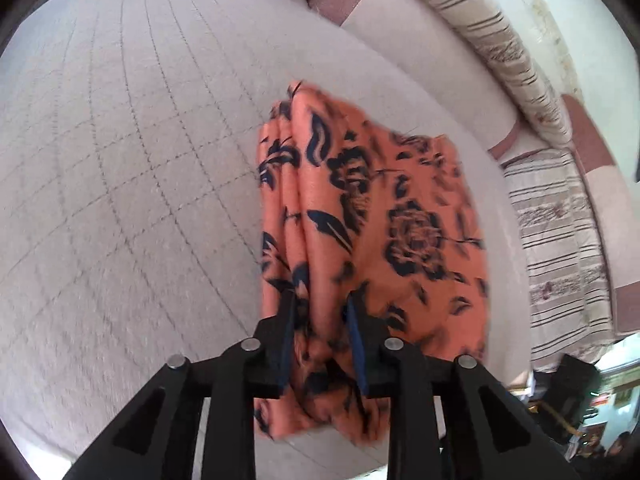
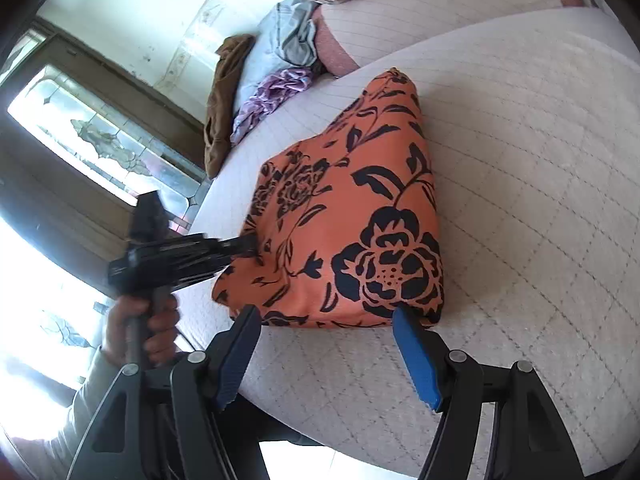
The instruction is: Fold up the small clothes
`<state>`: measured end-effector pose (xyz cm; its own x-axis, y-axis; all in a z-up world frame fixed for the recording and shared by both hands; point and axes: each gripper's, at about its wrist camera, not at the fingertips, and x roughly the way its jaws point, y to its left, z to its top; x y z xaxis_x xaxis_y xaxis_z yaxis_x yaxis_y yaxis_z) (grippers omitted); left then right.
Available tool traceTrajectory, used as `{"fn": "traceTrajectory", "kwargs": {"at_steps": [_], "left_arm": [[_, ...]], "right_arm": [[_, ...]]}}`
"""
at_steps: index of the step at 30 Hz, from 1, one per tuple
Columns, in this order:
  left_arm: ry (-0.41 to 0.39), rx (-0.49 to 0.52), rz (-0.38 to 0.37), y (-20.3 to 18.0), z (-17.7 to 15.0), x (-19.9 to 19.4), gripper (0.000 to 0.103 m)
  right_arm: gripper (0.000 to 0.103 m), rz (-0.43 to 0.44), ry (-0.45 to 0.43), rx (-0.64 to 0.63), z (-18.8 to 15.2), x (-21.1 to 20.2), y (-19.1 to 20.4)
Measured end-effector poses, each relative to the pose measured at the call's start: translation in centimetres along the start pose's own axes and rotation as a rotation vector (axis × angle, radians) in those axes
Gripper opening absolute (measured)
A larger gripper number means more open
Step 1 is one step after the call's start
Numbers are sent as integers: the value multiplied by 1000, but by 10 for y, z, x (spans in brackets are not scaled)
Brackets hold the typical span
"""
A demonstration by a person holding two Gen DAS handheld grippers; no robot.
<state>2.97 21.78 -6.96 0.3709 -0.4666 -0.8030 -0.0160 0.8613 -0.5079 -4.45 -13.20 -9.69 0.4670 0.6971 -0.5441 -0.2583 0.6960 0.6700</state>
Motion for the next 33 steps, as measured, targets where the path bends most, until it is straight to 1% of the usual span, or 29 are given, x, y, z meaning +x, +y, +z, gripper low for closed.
{"fn": "traceTrajectory", "kwargs": {"at_steps": [1,2,3,4,5,7,11,12,14,15,16,19,20,22,23,25,28,31,33], "left_arm": [[-22,2,-11,0,-5,-12,36],[-48,-11,-28,-2,-12,-24,41],[-57,-19,-39,-3,-17,-30,50],[-63,-15,-48,-7,-24,-34,52],[-64,0,-42,-13,-31,-35,53],[-53,13,-6,-20,-41,-30,54],[0,11,86,-26,-48,-1,54],[3,7,90,-26,-49,2,52],[-1,6,101,-25,-48,4,10],[0,6,106,-25,-47,2,10],[-19,1,93,-26,-47,-2,9],[-105,28,112,-31,-50,-28,9],[-106,20,115,-27,-51,-29,9],[-45,-13,145,-6,-52,-9,9],[-18,-28,144,3,-54,2,10],[-30,-28,134,6,-58,5,10],[-36,5,159,1,-59,-2,10],[-34,-22,130,5,-58,-3,10],[-35,-26,125,5,-57,1,11]], "right_arm": [[72,3,-1,9,0,1,-2],[72,6,-3,17,-1,1,-3],[72,8,-4,22,-2,1,-6],[72,8,-4,27,-4,2,-7],[72,6,-1,34,-5,4,-9],[72,14,2,53,-8,6,-11],[72,22,2,69,-11,7,-13],[72,23,-3,65,-11,5,-12],[72,22,-12,61,-11,2,-12],[72,22,-19,63,-11,0,-14],[72,22,-24,66,-11,-2,-15],[72,18,-35,77,-9,-8,-20],[72,16,-40,80,-9,-10,-22],[72,17,-46,88,-8,-13,-25],[72,21,-47,95,-7,-13,-28],[72,16,-44,104,-4,-12,-32],[73,18,-52,106,2,-16,-34],[74,12,-61,104,16,-19,-35],[75,42,-72,116,30,-22,-34]]}}
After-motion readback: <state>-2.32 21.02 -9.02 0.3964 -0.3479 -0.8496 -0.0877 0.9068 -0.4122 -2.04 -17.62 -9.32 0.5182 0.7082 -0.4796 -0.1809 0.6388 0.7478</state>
